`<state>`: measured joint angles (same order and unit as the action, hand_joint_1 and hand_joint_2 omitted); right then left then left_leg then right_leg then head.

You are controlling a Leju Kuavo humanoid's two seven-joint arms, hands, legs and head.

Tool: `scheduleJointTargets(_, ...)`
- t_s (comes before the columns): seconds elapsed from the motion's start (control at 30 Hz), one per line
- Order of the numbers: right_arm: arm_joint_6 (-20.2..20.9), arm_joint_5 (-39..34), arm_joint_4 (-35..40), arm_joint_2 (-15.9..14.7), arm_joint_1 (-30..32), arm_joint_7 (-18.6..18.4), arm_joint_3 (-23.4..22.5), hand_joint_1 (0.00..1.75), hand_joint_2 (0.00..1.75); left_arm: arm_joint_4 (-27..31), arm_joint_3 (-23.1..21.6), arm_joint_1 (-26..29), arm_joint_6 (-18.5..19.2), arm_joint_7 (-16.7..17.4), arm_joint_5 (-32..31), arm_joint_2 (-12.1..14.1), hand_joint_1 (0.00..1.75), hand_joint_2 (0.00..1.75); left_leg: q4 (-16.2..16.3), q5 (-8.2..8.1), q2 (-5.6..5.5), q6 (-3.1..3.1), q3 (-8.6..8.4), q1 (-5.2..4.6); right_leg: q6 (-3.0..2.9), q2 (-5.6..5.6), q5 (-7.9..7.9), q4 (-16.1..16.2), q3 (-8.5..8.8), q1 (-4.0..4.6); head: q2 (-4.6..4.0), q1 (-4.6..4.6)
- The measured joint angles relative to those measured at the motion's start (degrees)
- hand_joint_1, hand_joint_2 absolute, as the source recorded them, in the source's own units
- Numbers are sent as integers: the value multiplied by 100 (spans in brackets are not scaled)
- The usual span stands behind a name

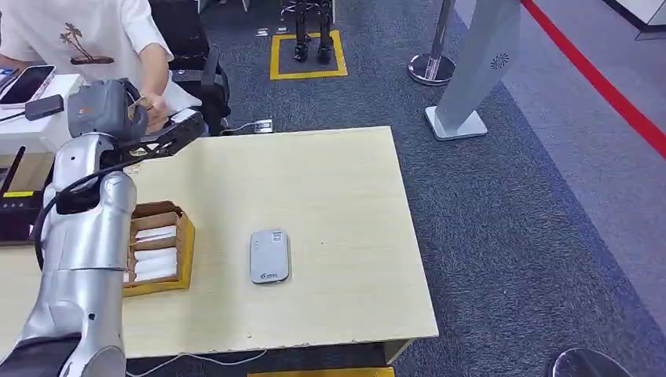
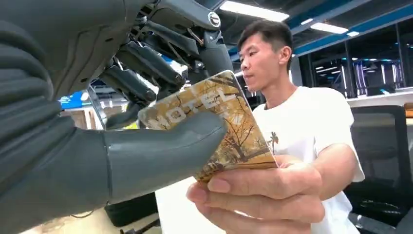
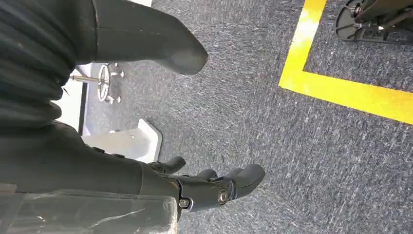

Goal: Pass the card to the sensor for recognition and then transmit it.

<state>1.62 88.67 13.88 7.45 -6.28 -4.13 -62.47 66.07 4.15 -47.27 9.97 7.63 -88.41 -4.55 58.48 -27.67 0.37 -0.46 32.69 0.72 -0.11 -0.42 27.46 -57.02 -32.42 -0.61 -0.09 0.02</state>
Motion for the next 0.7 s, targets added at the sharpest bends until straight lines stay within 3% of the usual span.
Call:
scheduleJointTargets(0.13,2,-4,0,0,1,-2,0,0,175,0,35,0,-39,0,0,-94,0,175,0,0,0,0,0,0,0,0,0,0,0,0,0,2)
scheduleJointTargets(0.17,0,-4,0,0,2,-2,0,0,175,0,42,0,-44,0,0,-105,0,0,0,0,0,0,0,0,0,0,0,0,0,0,0,2)
scheduleJointTargets(0.7,4,-7,-2,0,13,-79,0,0,175,385,186,26,-98,-9,28,-297,0,0,0,0,0,0,1,1,0,-1,0,-1,1,0,0,0)
